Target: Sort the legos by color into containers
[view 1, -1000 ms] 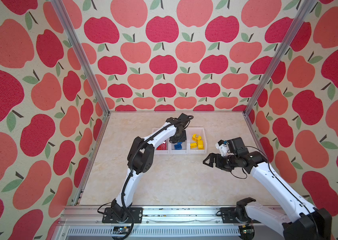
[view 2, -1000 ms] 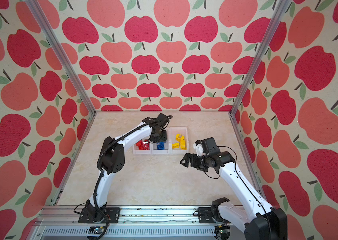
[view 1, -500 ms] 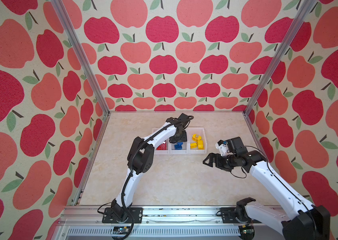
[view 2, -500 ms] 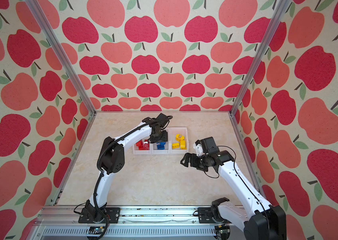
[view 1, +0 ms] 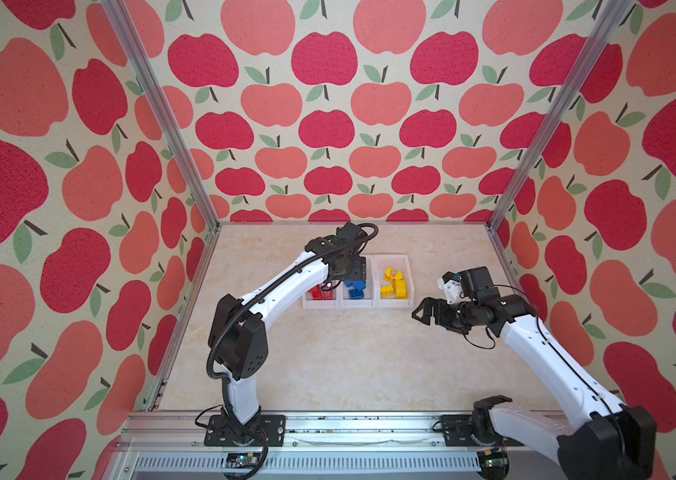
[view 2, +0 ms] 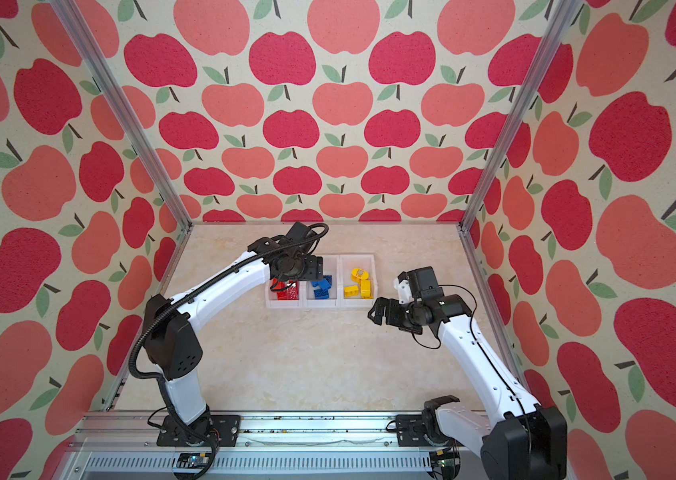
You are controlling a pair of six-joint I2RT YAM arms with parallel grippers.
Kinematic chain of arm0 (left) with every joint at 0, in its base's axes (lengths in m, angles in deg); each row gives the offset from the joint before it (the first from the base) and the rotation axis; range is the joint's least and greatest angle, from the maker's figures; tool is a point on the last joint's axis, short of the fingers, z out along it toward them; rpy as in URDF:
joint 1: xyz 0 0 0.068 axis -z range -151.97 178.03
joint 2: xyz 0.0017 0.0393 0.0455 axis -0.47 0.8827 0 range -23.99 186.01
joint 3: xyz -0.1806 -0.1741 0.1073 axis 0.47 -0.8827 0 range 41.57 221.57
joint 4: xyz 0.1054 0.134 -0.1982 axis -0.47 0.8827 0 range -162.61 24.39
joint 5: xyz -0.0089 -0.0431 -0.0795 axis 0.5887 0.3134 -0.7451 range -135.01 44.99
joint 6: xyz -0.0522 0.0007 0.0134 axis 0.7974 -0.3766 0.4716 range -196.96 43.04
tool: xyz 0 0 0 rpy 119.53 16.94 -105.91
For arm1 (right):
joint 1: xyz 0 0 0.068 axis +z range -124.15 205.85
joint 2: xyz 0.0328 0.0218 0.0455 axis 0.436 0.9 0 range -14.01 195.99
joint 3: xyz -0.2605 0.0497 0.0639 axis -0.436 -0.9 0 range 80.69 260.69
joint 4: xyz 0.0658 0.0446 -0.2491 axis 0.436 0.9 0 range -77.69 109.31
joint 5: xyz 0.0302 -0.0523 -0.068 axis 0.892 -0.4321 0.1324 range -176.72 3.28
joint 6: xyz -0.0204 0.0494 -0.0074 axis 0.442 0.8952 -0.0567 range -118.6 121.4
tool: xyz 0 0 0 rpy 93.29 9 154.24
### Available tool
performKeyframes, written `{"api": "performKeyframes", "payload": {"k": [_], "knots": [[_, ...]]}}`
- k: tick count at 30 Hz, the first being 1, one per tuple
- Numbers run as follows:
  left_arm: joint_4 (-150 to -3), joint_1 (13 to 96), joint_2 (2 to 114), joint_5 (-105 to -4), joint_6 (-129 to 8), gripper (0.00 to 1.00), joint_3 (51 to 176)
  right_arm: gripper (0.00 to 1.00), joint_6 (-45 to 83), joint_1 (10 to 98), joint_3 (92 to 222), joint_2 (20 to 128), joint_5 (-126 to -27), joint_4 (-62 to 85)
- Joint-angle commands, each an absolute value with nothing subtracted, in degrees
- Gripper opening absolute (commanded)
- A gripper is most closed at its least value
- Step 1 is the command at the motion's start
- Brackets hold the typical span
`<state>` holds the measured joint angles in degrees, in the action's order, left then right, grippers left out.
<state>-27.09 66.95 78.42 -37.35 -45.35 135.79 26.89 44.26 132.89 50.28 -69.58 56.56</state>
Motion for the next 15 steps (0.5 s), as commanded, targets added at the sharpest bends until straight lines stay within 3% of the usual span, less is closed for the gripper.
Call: {"api": "performKeyframes", "payload": {"k": [1,8,15], "knots": [[-31.9,65.7,71.4,-32.4,-47.6,0.89,127.3,0.99,23.0,42.5,135.7,51.4,-72.6,54.5],[-41.3,58.7,55.0,-32.0,-50.7,0.99,108.2,0.99,17.2,38.6,138.5,55.2,-78.3,49.5],[-52.5,47.6,44.1,-32.3,-61.7,0.99,93.9,0.99,10.9,36.5,137.2,58.9,-88.4,39.5]]}}
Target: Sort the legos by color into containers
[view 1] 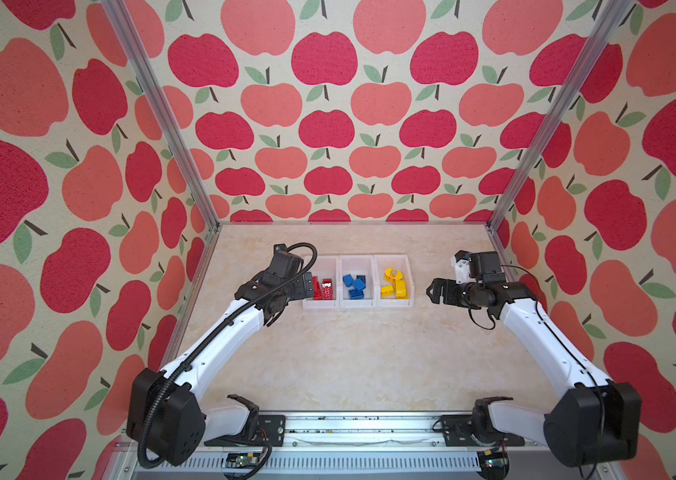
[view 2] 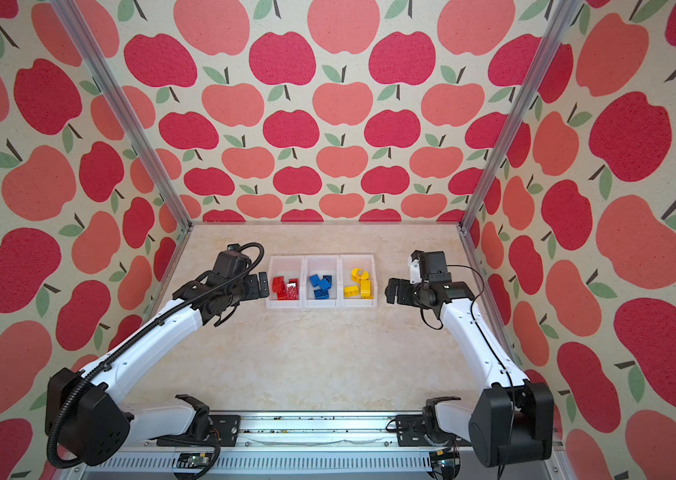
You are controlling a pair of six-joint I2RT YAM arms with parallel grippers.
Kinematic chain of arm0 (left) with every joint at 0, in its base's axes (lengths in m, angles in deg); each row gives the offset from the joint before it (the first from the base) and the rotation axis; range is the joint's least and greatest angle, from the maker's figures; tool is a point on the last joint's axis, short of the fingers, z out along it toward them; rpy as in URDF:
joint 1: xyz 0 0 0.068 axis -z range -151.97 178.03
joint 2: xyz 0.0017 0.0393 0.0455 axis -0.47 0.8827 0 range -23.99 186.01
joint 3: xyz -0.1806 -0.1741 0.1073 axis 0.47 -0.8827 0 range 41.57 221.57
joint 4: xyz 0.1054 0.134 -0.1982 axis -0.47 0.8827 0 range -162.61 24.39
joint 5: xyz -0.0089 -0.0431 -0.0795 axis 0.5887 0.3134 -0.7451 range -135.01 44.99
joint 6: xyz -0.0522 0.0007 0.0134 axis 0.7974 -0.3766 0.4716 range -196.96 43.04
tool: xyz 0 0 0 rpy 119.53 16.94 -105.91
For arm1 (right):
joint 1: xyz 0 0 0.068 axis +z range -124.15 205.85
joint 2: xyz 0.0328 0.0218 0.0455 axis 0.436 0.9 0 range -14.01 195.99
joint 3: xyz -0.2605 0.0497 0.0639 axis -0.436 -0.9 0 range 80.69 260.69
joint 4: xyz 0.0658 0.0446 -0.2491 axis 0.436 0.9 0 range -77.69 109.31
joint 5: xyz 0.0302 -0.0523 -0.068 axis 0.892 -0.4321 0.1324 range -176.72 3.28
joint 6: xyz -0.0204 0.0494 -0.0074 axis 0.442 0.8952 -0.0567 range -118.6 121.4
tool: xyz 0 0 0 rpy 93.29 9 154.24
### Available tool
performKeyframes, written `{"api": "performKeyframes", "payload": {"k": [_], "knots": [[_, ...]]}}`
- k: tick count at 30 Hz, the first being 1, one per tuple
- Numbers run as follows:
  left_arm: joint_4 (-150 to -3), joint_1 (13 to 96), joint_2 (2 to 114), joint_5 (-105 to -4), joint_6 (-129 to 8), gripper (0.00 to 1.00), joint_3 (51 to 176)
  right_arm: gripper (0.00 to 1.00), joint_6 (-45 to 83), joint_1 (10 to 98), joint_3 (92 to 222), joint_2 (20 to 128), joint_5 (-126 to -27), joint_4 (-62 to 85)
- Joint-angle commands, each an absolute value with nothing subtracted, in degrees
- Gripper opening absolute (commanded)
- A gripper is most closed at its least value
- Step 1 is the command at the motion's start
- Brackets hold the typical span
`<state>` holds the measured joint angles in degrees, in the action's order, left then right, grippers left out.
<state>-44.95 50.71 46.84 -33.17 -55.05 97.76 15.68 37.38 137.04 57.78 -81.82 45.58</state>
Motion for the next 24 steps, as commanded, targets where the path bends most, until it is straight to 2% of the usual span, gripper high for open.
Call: {"api": "performKeyframes", "payload": {"k": [1,6,12,24], "knots": [[-54.3,46.1,42.9,-32.6,-62.9,0.99,92.1,0.99,10.3,36.0,136.7,59.5,-89.4,37.9],[-65.1,38.0,38.7,-35.1,-67.6,0.99,83.4,0.99,8.3,31.9,132.1,62.1,-93.4,26.5],[-79.3,32.0,38.6,-37.1,-70.3,0.99,75.2,0.99,5.6,27.9,125.1,64.8,-92.6,10.3],[-106.6,27.1,46.7,-36.2,-75.5,1.00,64.1,0.99,-0.5,27.3,109.3,66.3,-92.4,-20.2]]}}
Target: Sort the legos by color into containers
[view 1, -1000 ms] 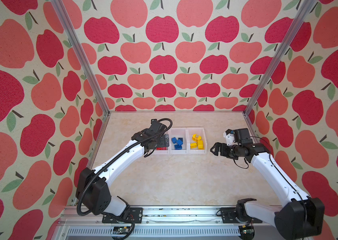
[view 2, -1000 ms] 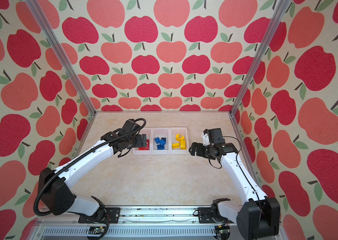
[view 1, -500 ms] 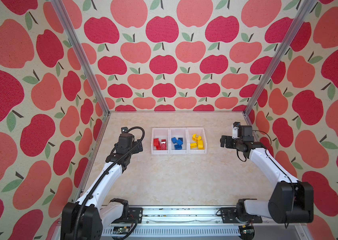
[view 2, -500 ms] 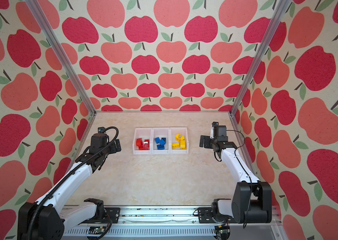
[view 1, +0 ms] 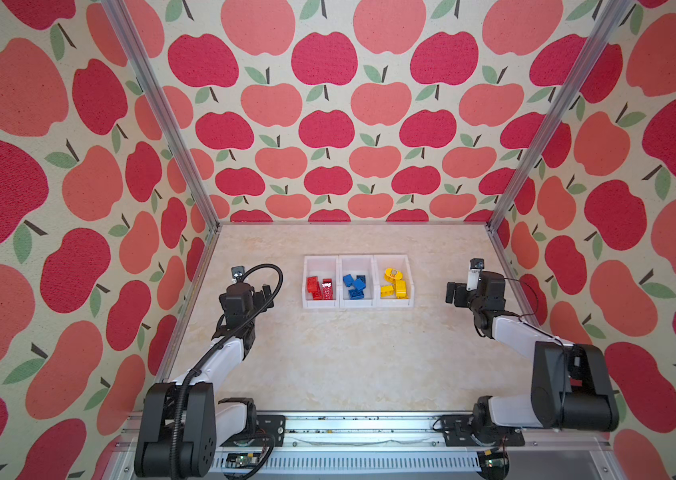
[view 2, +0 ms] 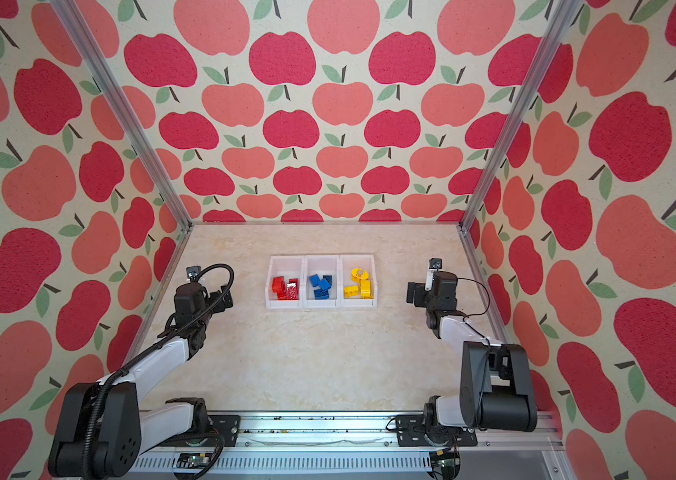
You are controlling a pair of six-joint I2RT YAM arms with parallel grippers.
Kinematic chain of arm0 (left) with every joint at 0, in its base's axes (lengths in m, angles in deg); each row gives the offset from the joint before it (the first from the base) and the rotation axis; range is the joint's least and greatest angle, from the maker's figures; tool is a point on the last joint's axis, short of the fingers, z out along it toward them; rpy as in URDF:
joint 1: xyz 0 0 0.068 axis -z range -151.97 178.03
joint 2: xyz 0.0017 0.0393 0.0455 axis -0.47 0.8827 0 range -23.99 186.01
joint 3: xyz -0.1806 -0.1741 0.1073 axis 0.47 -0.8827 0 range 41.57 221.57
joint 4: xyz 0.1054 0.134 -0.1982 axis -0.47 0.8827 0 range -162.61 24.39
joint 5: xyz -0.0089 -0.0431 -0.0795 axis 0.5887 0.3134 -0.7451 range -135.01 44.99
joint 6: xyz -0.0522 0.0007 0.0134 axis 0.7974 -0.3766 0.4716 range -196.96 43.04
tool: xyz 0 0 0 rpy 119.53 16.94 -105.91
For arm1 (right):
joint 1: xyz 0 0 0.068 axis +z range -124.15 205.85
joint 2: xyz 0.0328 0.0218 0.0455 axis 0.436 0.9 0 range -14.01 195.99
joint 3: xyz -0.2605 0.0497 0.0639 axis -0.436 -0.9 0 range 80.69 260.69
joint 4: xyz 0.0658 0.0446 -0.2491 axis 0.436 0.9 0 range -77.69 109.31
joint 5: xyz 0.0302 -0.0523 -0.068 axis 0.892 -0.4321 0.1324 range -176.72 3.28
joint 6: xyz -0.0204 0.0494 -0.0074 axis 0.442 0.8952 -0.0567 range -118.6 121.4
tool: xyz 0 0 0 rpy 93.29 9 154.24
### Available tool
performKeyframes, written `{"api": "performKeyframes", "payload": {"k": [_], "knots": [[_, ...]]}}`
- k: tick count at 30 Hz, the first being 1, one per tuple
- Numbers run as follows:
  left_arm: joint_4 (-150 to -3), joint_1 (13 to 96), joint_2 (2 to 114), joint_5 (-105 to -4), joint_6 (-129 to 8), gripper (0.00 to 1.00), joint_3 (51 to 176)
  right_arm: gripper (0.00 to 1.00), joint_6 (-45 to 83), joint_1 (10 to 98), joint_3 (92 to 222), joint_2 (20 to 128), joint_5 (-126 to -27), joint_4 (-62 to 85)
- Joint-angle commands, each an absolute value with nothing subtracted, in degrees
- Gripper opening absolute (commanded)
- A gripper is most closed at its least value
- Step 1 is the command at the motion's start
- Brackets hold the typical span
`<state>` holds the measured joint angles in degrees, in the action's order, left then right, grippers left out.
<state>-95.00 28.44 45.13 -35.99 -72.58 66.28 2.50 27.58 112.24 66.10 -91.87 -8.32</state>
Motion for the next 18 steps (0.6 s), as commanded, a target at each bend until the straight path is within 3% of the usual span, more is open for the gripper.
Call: {"api": "performKeyframes", "payload": {"k": [1,18], "knots": [[-108.6,26.6,47.6,-36.7,-75.6,1.00,63.5,0.99,-0.3,27.2,108.5,66.4,-92.4,-21.8],[-133.1,24.5,64.8,-37.4,-76.0,0.99,59.6,0.99,0.2,27.7,100.7,76.7,-90.1,-45.9]]}}
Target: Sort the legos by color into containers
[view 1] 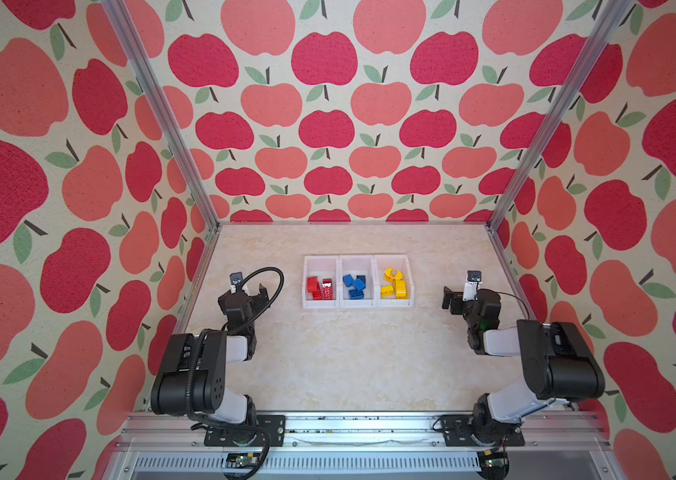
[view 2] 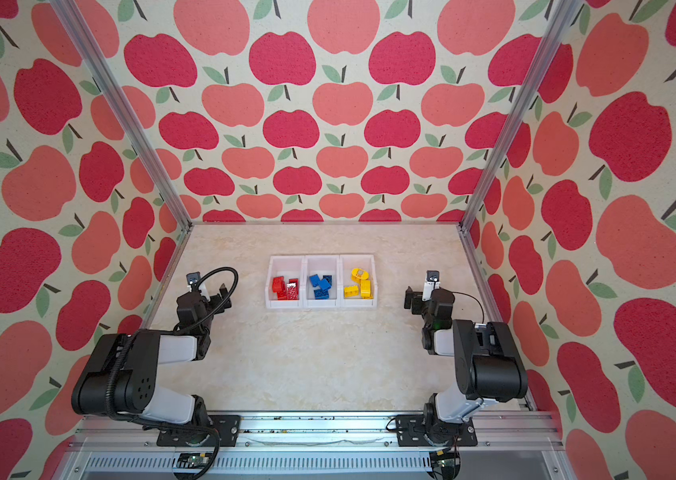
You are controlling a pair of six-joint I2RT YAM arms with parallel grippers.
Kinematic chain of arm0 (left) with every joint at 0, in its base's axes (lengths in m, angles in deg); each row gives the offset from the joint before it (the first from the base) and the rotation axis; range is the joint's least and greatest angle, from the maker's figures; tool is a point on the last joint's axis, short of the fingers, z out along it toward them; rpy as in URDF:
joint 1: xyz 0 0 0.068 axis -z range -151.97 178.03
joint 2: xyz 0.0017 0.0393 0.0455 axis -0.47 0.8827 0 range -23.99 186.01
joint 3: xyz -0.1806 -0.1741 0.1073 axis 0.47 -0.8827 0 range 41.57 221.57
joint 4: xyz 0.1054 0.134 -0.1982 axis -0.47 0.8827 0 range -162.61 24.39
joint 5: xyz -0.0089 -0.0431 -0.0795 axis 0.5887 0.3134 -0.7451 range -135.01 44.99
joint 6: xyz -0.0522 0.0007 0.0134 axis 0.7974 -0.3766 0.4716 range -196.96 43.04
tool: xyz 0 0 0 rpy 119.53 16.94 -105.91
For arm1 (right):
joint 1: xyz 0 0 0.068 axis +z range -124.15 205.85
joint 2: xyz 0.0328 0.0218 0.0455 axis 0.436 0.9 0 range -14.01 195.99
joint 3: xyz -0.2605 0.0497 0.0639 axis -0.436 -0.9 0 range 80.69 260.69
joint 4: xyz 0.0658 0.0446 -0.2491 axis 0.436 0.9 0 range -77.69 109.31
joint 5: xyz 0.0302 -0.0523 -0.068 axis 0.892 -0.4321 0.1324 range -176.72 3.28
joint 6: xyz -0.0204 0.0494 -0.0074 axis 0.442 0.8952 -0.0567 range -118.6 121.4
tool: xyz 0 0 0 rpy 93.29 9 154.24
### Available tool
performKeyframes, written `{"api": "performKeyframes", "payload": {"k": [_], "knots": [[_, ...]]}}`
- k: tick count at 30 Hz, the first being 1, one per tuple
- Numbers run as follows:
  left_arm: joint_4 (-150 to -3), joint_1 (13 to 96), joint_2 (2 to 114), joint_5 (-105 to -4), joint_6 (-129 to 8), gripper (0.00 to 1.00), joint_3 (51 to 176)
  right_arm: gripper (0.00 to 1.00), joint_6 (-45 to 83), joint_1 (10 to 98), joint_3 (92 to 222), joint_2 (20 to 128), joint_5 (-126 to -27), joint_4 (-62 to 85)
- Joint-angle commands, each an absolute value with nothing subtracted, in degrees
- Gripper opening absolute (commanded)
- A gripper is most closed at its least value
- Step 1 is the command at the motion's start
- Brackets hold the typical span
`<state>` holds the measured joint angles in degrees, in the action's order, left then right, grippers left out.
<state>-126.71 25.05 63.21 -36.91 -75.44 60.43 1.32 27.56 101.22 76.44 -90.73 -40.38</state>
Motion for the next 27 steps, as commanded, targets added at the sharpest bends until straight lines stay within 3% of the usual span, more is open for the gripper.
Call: {"api": "performKeyframes", "payload": {"k": [1,27], "knots": [[-133.2,24.3,65.2,-37.5,-75.8,0.99,59.6,0.99,0.1,27.8,100.8,76.7,-90.2,-45.6],[-132.2,23.2,67.9,-37.5,-74.5,1.00,60.9,0.99,-2.1,29.4,102.1,76.7,-90.4,-43.3]]}}
